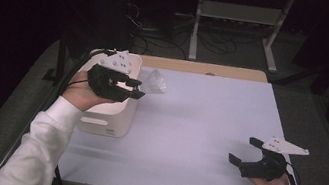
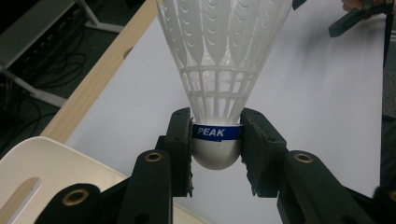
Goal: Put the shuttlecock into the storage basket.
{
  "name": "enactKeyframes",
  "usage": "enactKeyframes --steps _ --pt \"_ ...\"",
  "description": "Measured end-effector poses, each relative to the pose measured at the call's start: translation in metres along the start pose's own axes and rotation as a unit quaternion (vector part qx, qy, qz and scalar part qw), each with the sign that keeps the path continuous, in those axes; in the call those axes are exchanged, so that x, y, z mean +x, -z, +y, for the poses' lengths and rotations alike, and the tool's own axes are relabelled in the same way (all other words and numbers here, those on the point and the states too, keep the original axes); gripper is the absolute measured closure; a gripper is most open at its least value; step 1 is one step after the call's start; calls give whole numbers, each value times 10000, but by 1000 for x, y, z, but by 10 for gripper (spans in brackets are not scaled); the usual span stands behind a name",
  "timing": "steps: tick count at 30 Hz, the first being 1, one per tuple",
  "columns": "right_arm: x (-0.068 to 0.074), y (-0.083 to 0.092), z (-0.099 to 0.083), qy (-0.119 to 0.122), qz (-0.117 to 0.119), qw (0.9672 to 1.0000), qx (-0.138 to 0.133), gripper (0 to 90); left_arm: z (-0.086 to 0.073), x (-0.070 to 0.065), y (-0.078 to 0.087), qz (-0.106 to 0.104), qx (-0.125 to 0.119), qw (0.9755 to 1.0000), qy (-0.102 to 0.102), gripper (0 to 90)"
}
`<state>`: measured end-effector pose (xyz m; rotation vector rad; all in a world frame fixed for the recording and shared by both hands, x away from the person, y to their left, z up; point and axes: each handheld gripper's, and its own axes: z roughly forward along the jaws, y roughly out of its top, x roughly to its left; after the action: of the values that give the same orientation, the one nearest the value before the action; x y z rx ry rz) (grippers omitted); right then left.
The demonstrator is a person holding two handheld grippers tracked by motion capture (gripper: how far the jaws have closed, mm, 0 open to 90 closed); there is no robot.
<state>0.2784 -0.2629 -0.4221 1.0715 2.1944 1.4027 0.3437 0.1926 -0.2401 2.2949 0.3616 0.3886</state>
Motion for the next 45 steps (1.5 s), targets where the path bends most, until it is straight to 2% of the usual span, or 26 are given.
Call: enactKeyframes --steps 7,14,23,35,41,45 --pt "0 0 0 -9 -3 10000 -1 0 -7 5 12 118 -143 9997 133 656" --pt "0 0 0 -10 -1 10000 6 0 -11 7 18 168 -138 9997 144 656" --pt "0 -1 0 -20 3 10000 17 0 -20 9 28 267 -214 9991 257 656" --pt "0 -1 -1 -19 1 10000 36 0 -28 11 38 326 -175 9988 307 656" --pt "0 -1 -1 -20 2 10000 41 0 -33 13 44 386 -273 9981 406 656" --pt "0 -1 -1 -26 1 10000 46 0 -34 14 47 396 -260 9981 396 656"
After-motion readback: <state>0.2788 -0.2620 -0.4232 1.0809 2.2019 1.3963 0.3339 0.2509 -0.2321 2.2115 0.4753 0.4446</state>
